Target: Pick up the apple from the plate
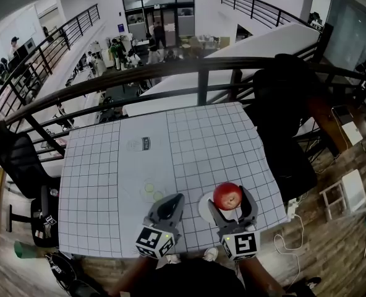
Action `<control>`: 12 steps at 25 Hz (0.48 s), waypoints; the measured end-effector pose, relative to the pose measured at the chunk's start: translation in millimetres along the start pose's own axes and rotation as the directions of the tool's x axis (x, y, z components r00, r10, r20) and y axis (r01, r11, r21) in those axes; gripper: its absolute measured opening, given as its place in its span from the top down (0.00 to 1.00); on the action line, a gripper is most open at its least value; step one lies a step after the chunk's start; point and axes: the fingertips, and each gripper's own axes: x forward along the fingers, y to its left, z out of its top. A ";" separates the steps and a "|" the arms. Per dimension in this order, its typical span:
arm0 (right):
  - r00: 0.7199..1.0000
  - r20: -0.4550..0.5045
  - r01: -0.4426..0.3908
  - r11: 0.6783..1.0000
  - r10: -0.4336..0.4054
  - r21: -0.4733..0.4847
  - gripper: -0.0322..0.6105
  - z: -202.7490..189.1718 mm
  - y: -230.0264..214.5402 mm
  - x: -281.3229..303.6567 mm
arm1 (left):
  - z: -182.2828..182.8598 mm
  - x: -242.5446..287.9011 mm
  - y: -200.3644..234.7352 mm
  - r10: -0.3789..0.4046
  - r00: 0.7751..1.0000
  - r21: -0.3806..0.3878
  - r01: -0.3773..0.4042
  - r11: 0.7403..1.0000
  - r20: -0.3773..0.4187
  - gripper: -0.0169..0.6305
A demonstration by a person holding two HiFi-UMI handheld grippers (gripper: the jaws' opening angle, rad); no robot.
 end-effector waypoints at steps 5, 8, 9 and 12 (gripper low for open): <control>1.000 0.018 0.003 1.000 -0.003 -0.006 0.33 1.7 0.9 -4.1 | -1.7 -4.2 0.8 0.006 1.000 -0.005 -0.006 1.000 -0.003 0.94; 1.000 0.022 0.002 1.000 -0.002 -0.011 0.33 4.3 2.4 -5.0 | -2.7 -6.3 -0.5 0.004 1.000 -0.005 -0.004 1.000 -0.006 0.94; 1.000 0.021 0.004 1.000 -0.004 -0.010 0.33 4.5 2.6 -5.3 | -2.8 -6.9 -0.9 0.003 1.000 -0.004 -0.003 1.000 -0.006 0.94; 1.000 0.021 0.006 1.000 -0.006 -0.010 0.33 5.6 3.0 -6.7 | -2.8 -8.6 -2.1 0.006 1.000 0.009 -0.006 1.000 -0.008 0.94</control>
